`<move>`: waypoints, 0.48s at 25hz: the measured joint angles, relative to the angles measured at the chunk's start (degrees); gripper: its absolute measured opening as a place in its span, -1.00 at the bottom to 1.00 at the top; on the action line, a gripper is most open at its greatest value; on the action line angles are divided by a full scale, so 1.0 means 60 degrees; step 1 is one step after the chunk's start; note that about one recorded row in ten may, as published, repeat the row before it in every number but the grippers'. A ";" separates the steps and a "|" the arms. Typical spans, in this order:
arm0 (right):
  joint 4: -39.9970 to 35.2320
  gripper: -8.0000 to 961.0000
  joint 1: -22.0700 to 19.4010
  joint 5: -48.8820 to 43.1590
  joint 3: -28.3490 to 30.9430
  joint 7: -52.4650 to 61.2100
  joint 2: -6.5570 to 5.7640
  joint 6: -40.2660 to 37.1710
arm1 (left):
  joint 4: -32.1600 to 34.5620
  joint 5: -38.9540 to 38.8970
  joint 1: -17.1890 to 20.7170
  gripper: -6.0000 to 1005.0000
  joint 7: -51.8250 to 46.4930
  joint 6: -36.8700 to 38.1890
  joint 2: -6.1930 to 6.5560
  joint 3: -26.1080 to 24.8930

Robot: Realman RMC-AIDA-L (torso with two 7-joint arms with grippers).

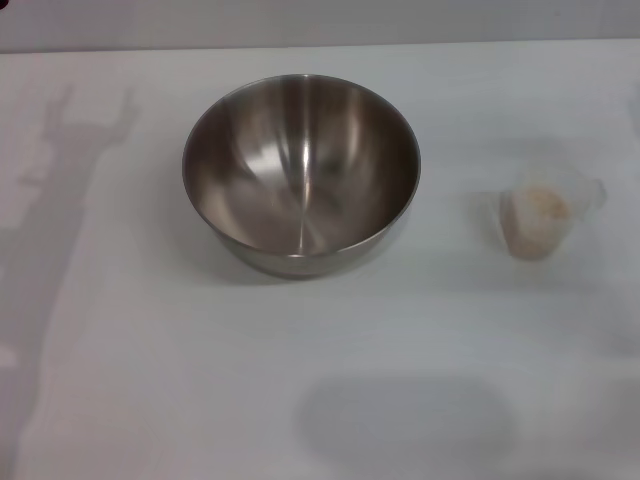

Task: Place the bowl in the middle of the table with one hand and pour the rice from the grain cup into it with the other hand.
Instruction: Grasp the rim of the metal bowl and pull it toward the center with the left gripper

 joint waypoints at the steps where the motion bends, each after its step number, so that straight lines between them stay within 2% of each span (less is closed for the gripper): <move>1: -0.0006 0.47 0.0002 0.0000 0.0000 0.0000 0.0001 0.0003 | 0.0000 0.0000 0.0000 0.70 0.0000 0.0000 0.0000 0.0000; 12: -0.0012 0.47 0.0006 -0.0008 -0.0001 -0.0001 0.0001 0.0009 | -0.0013 0.0000 -0.0033 0.68 0.0000 -0.0044 0.0000 0.0000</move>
